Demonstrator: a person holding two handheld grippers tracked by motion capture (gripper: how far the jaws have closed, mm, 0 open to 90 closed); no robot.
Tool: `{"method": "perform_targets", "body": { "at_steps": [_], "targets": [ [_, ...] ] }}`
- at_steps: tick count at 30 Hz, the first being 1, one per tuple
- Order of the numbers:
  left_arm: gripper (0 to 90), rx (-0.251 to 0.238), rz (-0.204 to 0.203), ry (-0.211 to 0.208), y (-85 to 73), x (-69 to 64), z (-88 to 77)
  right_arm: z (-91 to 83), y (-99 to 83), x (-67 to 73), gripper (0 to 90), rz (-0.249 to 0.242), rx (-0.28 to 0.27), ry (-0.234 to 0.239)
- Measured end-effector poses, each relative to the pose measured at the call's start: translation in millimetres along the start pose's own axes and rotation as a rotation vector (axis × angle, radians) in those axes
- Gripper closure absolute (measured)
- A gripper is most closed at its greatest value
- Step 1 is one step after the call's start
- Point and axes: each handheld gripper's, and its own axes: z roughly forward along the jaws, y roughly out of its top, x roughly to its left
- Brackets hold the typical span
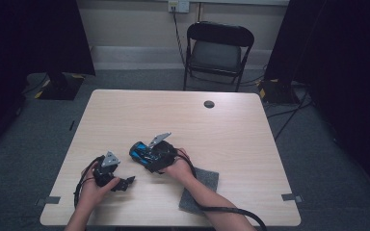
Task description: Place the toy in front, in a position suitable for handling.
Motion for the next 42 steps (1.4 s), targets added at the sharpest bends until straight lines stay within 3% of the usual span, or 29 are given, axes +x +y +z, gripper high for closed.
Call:
{"method": "perform_targets", "body": {
  "at_steps": [11, 13, 25, 30, 42],
  "targets": [
    [0.0, -0.001, 0.0, 0.001, 0.0, -0.1, 0.1, -8.2, 5.0, -2.4, 24.4, 0.003, 0.0, 0.014],
    [0.0, 0.0, 0.001, 0.001, 0.0, 0.0, 0.0, -7.8, 3.7, -2.2, 24.3, -0.012, 0.011, 0.008],
    [0.0, 0.0, 0.001, 0.001, 0.0, 0.0, 0.0, -5.2, -6.4, -3.1, 24.3, 0.016, -0.008, 0.004],
    [0.0, 0.0, 0.0, 0.001, 0.0, 0.0, 0.1, -6.0, -4.6, -1.4, 18.1, -0.034, -0.018, -0.024],
    [0.0, -0.001, 0.002, 0.0, 0.0, 0.1, 0.1, 5.2, -2.4, 0.6, 14.2, -0.032, -0.008, -0.026]
  ]
}}
